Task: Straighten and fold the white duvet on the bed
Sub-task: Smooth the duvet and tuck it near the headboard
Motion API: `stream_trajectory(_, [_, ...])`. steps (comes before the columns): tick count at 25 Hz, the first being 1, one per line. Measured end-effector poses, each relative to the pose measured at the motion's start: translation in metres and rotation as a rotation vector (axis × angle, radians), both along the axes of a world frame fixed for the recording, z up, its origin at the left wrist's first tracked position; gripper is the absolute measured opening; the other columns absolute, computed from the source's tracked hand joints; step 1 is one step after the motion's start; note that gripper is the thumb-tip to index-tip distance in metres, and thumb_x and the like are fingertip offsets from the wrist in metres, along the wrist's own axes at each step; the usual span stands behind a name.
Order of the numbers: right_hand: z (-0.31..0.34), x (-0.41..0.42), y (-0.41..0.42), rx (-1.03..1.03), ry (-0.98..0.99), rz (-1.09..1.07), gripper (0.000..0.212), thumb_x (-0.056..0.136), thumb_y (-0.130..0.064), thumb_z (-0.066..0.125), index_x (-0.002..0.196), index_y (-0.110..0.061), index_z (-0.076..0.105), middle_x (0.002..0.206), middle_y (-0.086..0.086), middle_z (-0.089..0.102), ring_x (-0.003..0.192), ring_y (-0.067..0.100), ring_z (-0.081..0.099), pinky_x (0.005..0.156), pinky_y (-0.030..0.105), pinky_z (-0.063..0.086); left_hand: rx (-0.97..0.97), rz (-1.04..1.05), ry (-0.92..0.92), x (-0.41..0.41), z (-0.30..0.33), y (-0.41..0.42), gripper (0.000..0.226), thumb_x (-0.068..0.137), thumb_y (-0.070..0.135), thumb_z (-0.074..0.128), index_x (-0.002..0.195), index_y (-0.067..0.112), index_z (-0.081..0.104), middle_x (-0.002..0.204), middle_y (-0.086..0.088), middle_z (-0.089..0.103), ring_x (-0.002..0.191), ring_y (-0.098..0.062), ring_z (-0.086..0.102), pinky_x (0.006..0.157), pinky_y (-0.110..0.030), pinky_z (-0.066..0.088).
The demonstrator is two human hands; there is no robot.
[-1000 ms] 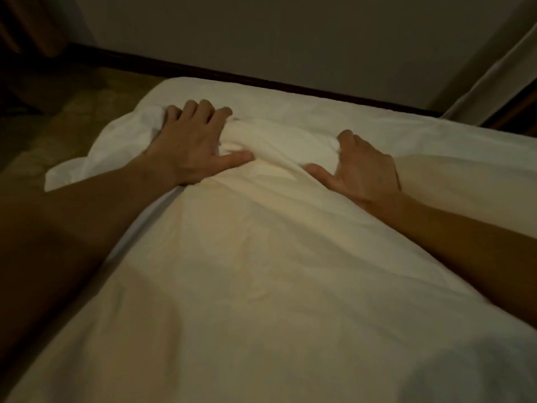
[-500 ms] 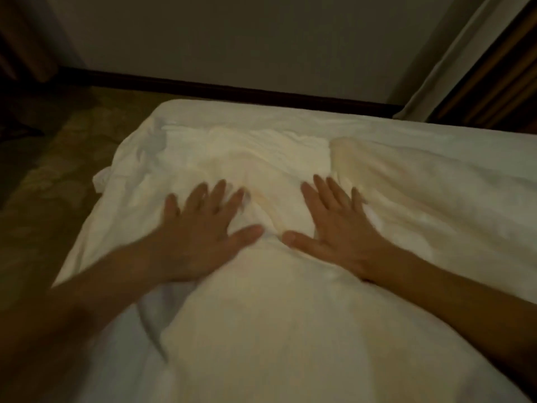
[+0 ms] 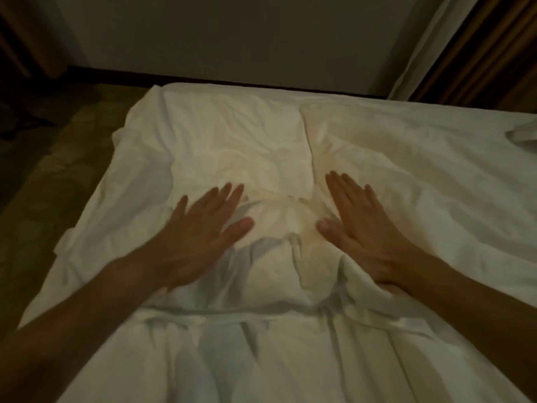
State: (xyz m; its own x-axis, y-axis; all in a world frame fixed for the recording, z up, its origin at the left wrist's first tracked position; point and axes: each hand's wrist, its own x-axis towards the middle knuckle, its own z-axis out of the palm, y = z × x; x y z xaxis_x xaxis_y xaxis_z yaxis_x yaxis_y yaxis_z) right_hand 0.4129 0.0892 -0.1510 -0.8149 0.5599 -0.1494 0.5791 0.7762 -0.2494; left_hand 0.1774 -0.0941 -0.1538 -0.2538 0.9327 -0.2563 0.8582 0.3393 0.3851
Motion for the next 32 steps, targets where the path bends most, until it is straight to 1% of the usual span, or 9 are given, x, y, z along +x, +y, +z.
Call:
stream_trajectory(3, [-0.042,0.023,-0.024,0.090,-0.170,0.058,0.117,0.072,-0.092,-0.017,0.161,-0.016,-0.005,0.169,-0.001,-0.008,0.155,0.012,-0.009,0.125,0.046,-0.007,0.001,-0.037,0.140,0.020,-0.046,-0.037,0.103,0.058,0.086,-0.033,0.146,0.035,-0.020,0.160,0.012,-0.018,0.149,-0.006,-0.016,0.121,-0.033,-0.011])
stream_trajectory(6, [-0.050,0.022,-0.029,0.032,-0.100,-0.061,0.123,0.070,-0.092,-0.017,0.161,-0.013,0.006,0.169,0.004,0.005,0.155,0.015,0.001,0.125,0.047,-0.003,0.025,0.020,0.183,0.014,-0.058,-0.053,0.116,0.066,0.083,-0.032,0.156,0.018,0.001,0.165,-0.003,0.000,0.152,-0.017,-0.001,0.122,-0.038,-0.002])
stream_trajectory(10, [-0.028,0.055,-0.093,0.034,0.090,0.043,0.106,0.085,-0.085,-0.005,0.161,-0.013,0.012,0.169,0.005,0.010,0.156,0.019,0.006,0.125,0.047,0.002,0.137,-0.024,0.234,0.045,-0.046,-0.108,0.084,0.093,0.074,0.001,0.157,0.021,0.015,0.162,-0.005,0.020,0.149,-0.022,0.020,0.120,-0.041,0.012])
stream_trajectory(14, [-0.014,0.150,-0.119,0.045,0.150,-0.029,0.093,0.097,-0.075,0.019,0.159,-0.007,0.019,0.167,0.008,0.017,0.156,0.021,0.009,0.123,0.051,0.010,0.142,0.061,0.209,0.065,-0.043,-0.161,0.081,0.095,0.074,0.012,0.157,0.021,0.019,0.162,-0.006,0.024,0.149,-0.021,0.022,0.120,-0.038,0.008])
stream_trajectory(20, [0.019,0.248,-0.052,0.117,0.126,-0.233,0.097,0.092,-0.080,0.019,0.158,-0.009,0.024,0.163,0.010,0.027,0.150,0.026,0.026,0.121,0.046,0.023,0.341,-0.031,0.084,0.167,0.004,-0.064,0.082,0.093,0.077,0.016,0.158,0.027,0.004,0.164,-0.003,0.017,0.149,-0.019,0.020,0.120,-0.044,0.016])
stream_trajectory(25, [-0.031,0.325,-0.019,0.212,0.134,-0.288,0.095,0.094,-0.077,0.021,0.150,-0.001,0.038,0.153,0.020,0.041,0.139,0.035,0.037,0.116,0.056,0.031,0.456,-0.075,0.114,0.302,-0.012,0.025,0.076,0.099,0.067,0.020,0.151,0.014,0.036,0.146,-0.013,0.045,0.129,-0.030,0.045,0.107,-0.042,0.035])
stream_trajectory(28, [-0.060,0.345,0.006,0.236,0.149,-0.249,0.094,0.094,-0.076,0.021,0.146,-0.001,0.043,0.148,0.019,0.046,0.138,0.036,0.040,0.118,0.058,0.025,0.405,-0.035,0.199,0.322,-0.048,0.057,0.080,0.098,0.066,0.020,0.150,0.008,0.036,0.147,-0.019,0.044,0.131,-0.035,0.043,0.113,-0.046,0.029])
stream_trajectory(30, [-0.073,0.333,0.027,0.285,0.235,-0.222,0.088,0.094,-0.075,0.023,0.133,-0.004,0.055,0.127,0.014,0.058,0.117,0.034,0.052,0.105,0.052,0.036,0.369,-0.037,0.333,0.309,-0.068,0.078,0.082,0.096,0.066,0.020,0.150,0.006,0.035,0.146,-0.020,0.044,0.131,-0.037,0.044,0.113,-0.051,0.029])
stream_trajectory(32, [-0.081,0.316,0.042,0.316,0.334,-0.252,0.080,0.095,-0.074,0.021,0.107,-0.007,0.062,0.096,0.009,0.063,0.087,0.031,0.058,0.082,0.043,0.041,0.344,-0.034,0.416,0.300,-0.073,0.099,0.081,0.096,0.068,0.018,0.139,0.007,0.048,0.124,-0.019,0.059,0.110,-0.037,0.056,0.098,-0.049,0.039])
